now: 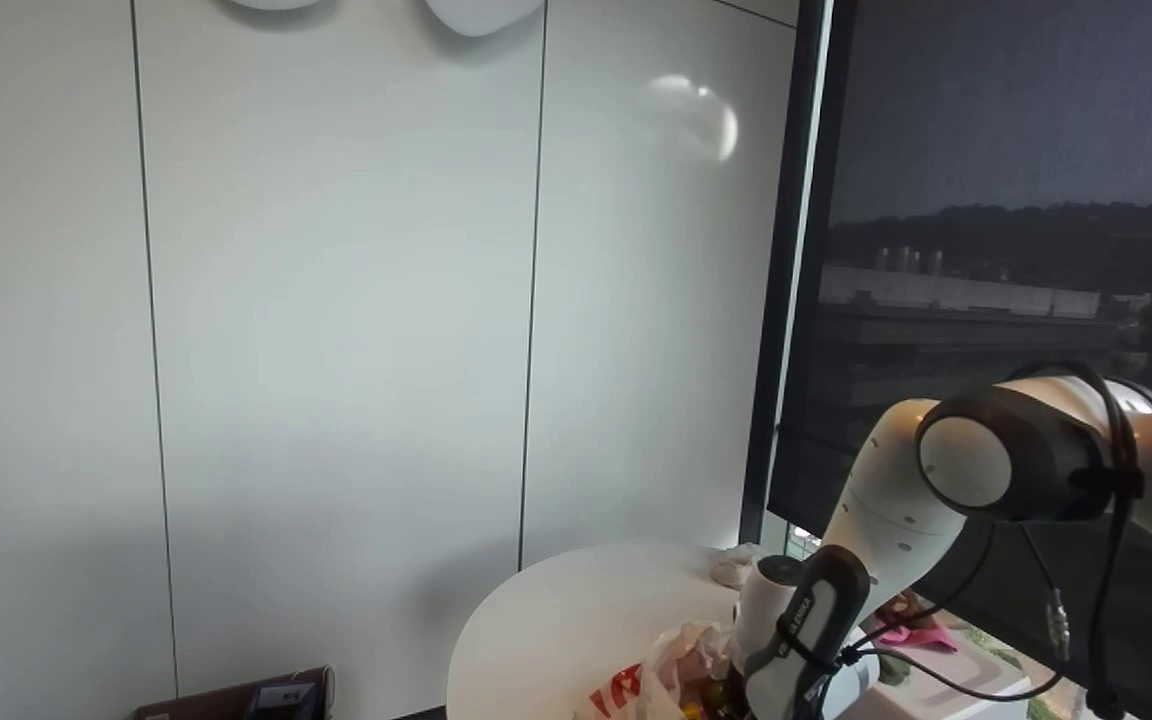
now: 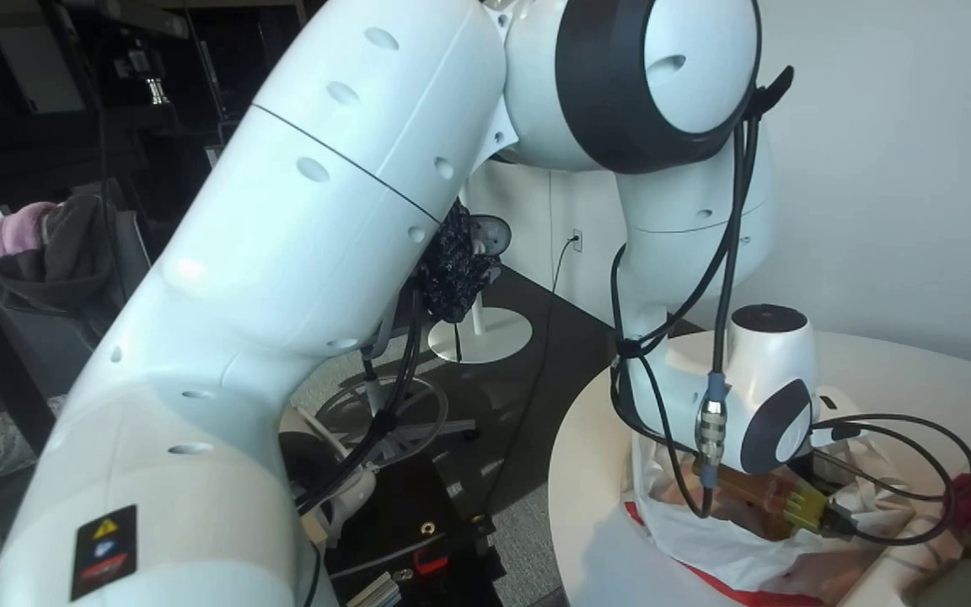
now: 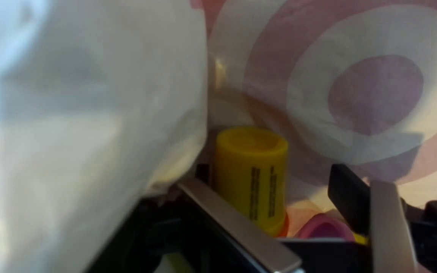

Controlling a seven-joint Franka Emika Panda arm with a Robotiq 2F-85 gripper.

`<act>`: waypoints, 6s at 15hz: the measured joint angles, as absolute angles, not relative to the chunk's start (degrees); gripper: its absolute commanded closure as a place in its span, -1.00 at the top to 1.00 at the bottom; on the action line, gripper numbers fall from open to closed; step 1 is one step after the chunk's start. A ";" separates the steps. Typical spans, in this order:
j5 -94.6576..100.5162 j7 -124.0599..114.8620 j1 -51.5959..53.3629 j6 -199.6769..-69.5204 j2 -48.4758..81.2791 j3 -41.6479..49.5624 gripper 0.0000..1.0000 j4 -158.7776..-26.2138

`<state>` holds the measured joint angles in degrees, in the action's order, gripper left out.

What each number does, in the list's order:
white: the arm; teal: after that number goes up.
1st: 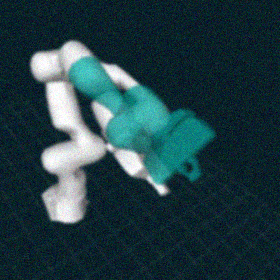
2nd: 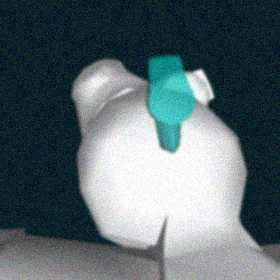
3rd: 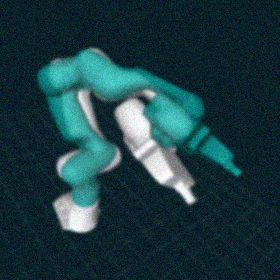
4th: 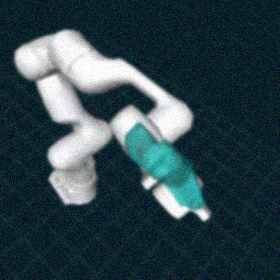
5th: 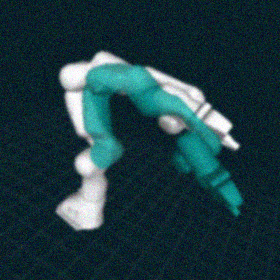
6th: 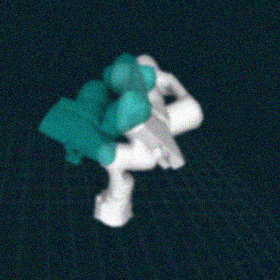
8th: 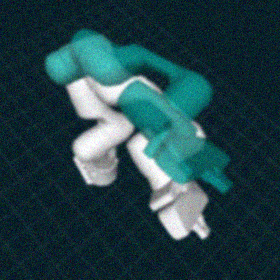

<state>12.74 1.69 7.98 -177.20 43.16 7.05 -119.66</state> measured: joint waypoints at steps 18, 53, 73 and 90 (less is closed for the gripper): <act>7.03 5.30 1.20 -156.72 22.52 -4.25 -0.64 -132.48; 32.59 -19.49 -4.44 -166.84 8.14 2.88 1.00 -143.75; 3.34 -1.09 0.62 -169.53 24.73 -6.99 1.00 -132.21; 1.20 0.47 -1.34 -178.25 44.34 -7.76 1.00 -117.19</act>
